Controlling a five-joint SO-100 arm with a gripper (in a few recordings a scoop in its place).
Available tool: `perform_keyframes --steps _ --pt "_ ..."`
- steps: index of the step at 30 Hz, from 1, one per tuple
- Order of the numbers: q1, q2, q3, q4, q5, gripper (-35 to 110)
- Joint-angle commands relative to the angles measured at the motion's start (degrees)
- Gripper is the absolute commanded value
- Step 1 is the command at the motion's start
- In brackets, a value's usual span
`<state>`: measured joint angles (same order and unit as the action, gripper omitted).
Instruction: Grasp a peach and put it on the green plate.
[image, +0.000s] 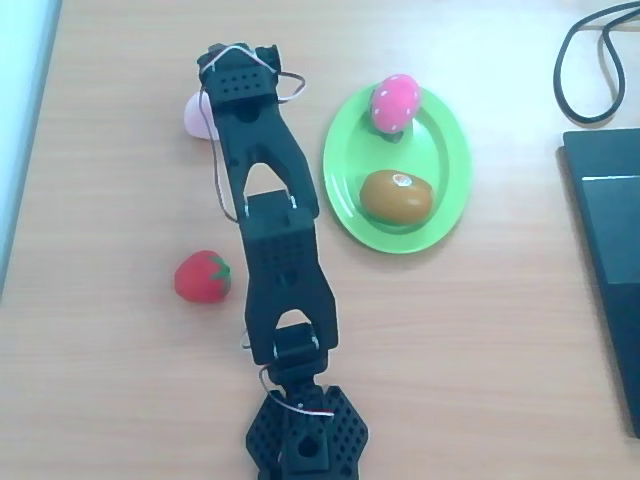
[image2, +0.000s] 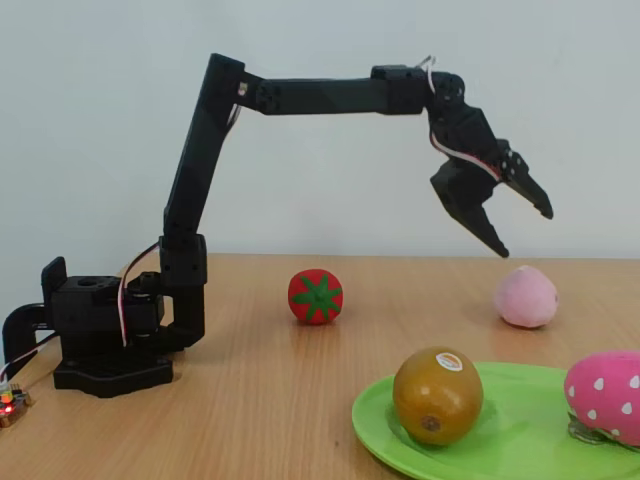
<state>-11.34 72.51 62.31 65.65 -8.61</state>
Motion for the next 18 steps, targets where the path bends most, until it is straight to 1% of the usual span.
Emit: perform_keyframes --steps 1,8,18 --pt "-1.32 -0.88 -3.60 0.35 -1.41 43" --pt "-2.02 -6.68 -8.17 1.41 -2.20 44" --pt "-2.64 -8.96 -6.94 2.72 -3.25 44"
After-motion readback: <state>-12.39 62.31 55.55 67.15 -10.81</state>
